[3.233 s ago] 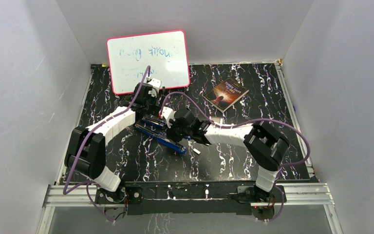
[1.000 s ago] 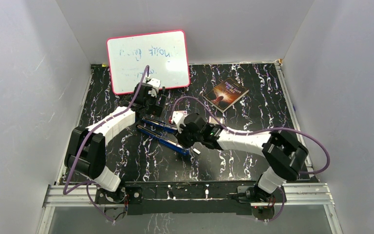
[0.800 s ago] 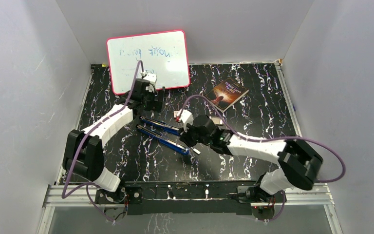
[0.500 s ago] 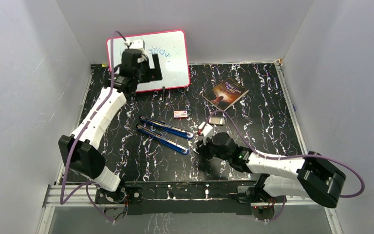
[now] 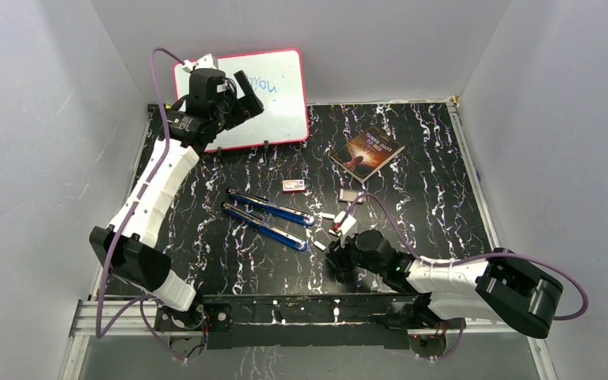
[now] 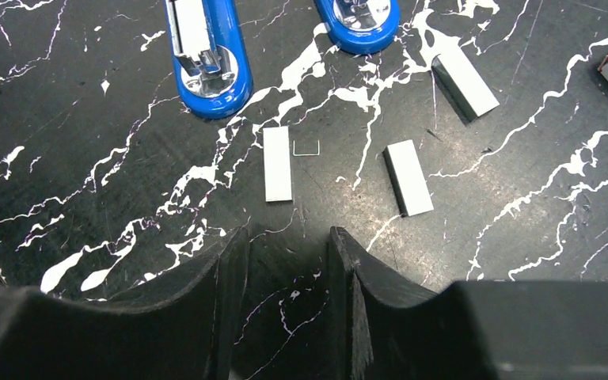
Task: Load the staples into the stapler
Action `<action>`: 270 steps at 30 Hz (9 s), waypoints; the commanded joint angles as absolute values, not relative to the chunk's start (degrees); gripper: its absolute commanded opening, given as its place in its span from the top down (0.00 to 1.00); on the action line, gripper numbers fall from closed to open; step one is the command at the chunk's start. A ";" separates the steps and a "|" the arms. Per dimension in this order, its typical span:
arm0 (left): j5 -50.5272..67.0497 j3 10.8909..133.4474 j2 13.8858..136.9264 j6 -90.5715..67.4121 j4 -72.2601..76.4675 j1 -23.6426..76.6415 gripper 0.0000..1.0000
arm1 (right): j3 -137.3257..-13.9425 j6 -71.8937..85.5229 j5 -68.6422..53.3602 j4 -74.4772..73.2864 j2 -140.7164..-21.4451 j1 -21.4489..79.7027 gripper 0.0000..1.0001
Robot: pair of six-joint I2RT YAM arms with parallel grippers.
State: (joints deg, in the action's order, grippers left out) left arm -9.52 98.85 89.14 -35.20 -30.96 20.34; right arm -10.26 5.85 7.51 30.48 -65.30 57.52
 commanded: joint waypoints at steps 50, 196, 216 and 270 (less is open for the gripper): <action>-13.44 94.91 75.95 -35.53 -26.34 20.02 0.02 | -14.20 2.59 7.25 31.86 -63.61 57.82 1.00; -22.85 59.24 81.56 0.48 -10.06 16.59 0.02 | -55.49 3.95 10.20 7.98 -93.37 63.72 1.00; -22.85 59.20 81.56 0.62 -10.02 16.62 0.02 | -58.51 4.31 8.96 2.78 -97.70 63.73 1.00; -22.81 59.06 81.39 0.79 -9.91 16.81 0.02 | -60.24 7.49 8.14 -0.54 -94.92 63.55 1.00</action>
